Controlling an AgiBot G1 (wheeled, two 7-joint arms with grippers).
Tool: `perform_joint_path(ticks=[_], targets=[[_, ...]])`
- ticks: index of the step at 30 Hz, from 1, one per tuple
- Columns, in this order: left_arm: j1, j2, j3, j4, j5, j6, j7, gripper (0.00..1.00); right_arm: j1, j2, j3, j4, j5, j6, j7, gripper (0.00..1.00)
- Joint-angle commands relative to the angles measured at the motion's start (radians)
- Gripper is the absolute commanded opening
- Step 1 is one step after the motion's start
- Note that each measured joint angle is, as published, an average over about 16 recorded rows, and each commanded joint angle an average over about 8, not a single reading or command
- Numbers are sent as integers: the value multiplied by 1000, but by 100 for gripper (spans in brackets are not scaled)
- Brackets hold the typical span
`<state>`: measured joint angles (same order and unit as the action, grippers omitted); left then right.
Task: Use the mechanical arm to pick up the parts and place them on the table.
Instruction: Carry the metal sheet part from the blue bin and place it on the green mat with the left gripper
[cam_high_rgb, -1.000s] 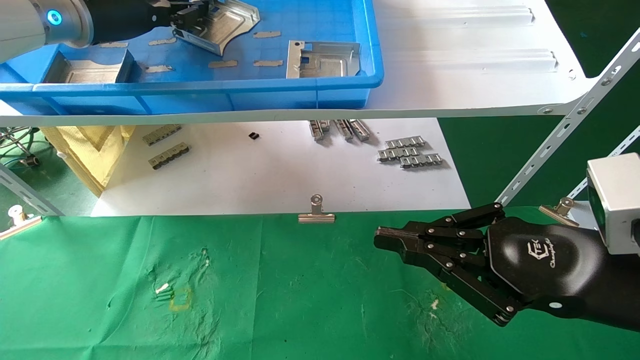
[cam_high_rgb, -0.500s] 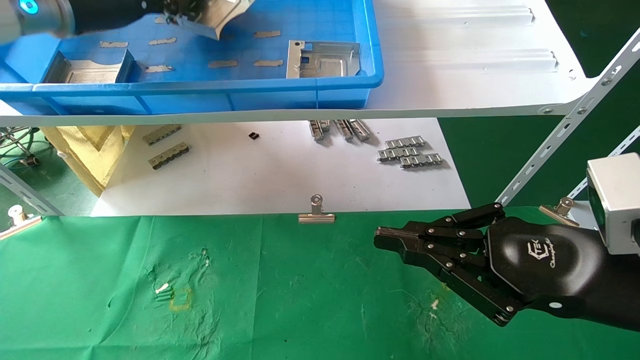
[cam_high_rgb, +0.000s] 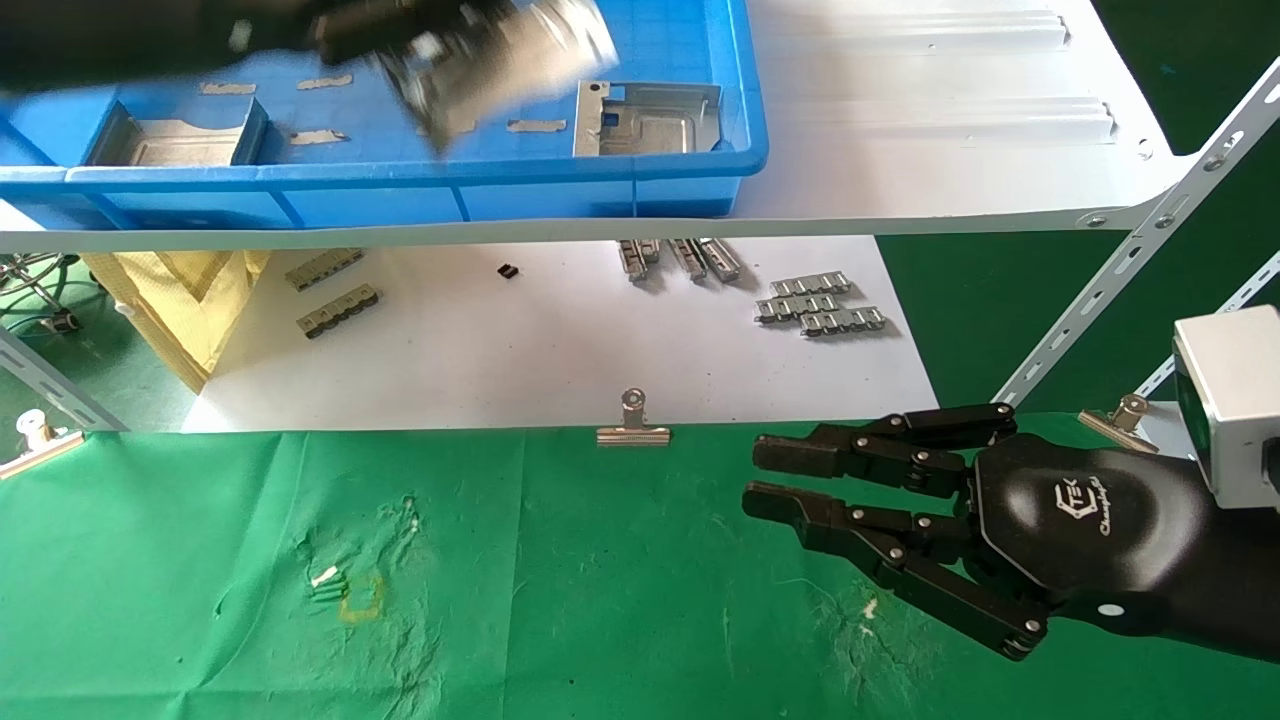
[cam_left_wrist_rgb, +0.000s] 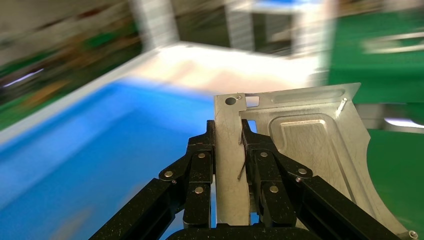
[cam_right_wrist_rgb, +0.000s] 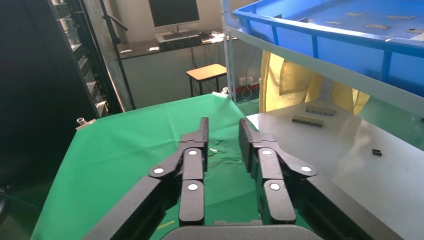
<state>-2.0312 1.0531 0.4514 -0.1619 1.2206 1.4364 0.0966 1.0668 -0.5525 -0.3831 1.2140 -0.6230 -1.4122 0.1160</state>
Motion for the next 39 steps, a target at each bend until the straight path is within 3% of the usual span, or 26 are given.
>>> perform_joint_path(ticks=[1,6,14,21,29,39], targets=[[19,-23,-17,-15,-30,138,37,0,0,0,0,0,0,0,0,100],[94,-83,1,-154,-104,170,52,0,0,0,0,0,0,0,0,100],[263,-248,88,-470,-283,166,41,0,0,0,0,0,0,0,0,100],[333,-354,175,-594,-366,159,100,0,0,0,0,0,0,0,0,100],[352,-409,290,-587,-298,150,290,0,0,0,0,0,0,0,0,100],[369,-363,440,-454,-156,149,487,0,0,0,0,0,0,0,0,100]])
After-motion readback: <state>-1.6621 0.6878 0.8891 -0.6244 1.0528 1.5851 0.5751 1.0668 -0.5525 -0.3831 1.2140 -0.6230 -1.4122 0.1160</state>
